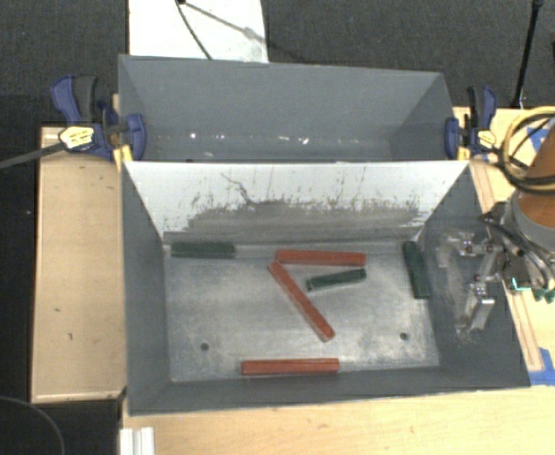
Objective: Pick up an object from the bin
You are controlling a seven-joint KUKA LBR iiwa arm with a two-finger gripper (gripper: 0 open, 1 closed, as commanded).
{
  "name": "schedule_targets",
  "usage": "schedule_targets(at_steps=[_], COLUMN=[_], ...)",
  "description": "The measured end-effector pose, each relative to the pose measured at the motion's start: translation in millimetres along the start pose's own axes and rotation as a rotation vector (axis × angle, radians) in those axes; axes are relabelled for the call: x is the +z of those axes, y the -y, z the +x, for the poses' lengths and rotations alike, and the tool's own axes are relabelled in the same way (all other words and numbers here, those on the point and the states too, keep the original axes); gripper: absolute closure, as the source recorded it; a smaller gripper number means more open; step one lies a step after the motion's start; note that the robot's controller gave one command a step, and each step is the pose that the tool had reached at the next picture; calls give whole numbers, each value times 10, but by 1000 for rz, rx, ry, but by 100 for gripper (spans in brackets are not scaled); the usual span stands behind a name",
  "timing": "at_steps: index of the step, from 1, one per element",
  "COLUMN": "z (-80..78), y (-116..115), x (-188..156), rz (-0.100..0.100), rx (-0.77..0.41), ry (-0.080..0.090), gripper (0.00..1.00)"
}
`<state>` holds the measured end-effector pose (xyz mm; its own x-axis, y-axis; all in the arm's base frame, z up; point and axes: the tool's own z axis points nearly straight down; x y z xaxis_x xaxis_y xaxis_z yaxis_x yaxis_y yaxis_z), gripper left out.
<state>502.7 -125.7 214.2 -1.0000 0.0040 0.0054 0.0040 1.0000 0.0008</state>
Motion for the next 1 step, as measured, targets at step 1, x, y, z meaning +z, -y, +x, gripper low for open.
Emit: schedule_targets(at_steps=[1], z=[-868], y=[-244], x=[484], rz=[1], rx=[-185], ry=[10], gripper=[0])
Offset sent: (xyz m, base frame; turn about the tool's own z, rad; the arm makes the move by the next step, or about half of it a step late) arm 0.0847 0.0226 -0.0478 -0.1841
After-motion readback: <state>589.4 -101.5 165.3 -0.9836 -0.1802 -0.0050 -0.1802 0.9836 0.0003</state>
